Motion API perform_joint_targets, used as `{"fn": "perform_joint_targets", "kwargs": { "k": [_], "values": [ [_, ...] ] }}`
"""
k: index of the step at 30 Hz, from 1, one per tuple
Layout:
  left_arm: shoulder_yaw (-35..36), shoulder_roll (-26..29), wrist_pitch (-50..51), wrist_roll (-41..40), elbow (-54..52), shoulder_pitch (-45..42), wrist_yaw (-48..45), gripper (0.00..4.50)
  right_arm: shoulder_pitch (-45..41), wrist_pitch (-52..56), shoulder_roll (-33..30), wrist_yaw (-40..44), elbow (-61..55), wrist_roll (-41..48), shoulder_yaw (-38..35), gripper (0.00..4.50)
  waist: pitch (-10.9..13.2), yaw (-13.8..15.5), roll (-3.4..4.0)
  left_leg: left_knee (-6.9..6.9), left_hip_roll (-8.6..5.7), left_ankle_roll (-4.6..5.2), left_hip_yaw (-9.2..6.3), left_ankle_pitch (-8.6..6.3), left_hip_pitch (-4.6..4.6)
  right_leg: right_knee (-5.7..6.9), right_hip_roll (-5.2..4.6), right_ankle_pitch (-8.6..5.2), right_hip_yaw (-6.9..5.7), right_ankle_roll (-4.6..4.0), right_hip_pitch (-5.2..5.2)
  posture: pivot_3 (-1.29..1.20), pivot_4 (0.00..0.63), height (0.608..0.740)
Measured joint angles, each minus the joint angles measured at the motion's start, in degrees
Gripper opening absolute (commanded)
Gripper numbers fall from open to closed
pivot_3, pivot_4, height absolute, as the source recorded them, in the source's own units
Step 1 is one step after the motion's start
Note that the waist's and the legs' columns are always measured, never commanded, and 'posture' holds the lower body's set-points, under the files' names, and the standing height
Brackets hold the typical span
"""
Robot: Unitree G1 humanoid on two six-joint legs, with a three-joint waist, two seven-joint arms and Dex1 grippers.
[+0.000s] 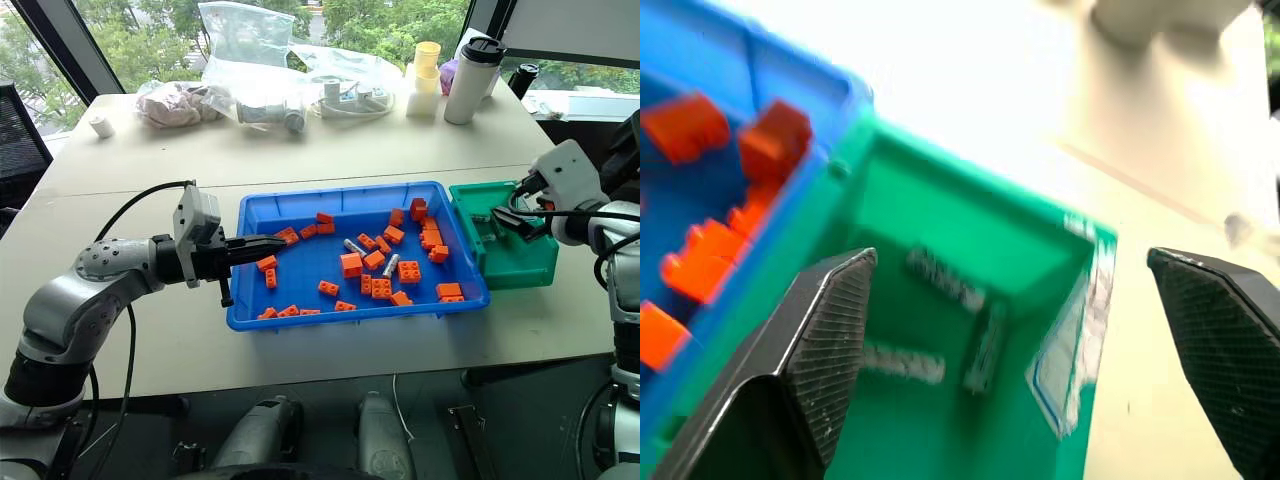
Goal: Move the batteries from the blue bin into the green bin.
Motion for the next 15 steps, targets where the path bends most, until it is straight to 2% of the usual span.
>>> {"fn": "perform_joint_targets", "kwargs": {
  "k": [3, 6, 10, 15],
  "values": [
    [-0.3, -0.1, 0.0, 0.0, 0.0, -1.1, -0.3, 0.0, -2.5, 2.8, 7.1, 0.4, -6.4, 3.6, 6.9, 4.43, 0.0, -0.1, -0.08, 0.01, 0.04, 0.0, -0.04, 0.0, 0.01, 0.0, 0.05, 0.0, -0.02, 0.0, 0.02, 0.0, 0.15, 0.74],
    [-0.4, 0.0, -0.3, 0.1, 0.2, -1.5, -0.8, 0.0, -2.7, 4.2, 13.7, -1.6, -4.5, 3.8, 14.7, 4.43, 0.0, 0.4, -0.04, 0.04, -0.12, 0.0, -0.05, 0.0, -0.04, 0.0, -0.06, 0.0, -0.02, 0.0, 0.01, 0.0, 0.15, 0.74],
    [-0.3, 0.4, -0.4, 0.2, 1.0, -1.5, -0.8, 0.0, -5.0, 4.1, 18.6, -4.8, 0.0, 1.6, 20.2, 4.43, 0.0, 0.5, -0.05, 0.1, -0.17, 0.03, -0.03, -0.02, -0.08, -0.03, -0.1, 0.01, 0.0, 0.01, 0.01, 0.0, 0.15, 0.74],
    [-0.3, 0.5, -0.4, 0.2, 1.0, -1.5, -0.6, 0.0, -9.2, -0.7, 20.7, -6.4, 8.7, -2.7, 25.4, 4.43, 0.0, 0.1, -0.05, 0.04, -0.14, 0.02, -0.05, -0.01, -0.05, 0.0, -0.05, 0.01, -0.02, 0.01, -0.03, 0.0, 0.15, 0.74]
  ]
}}
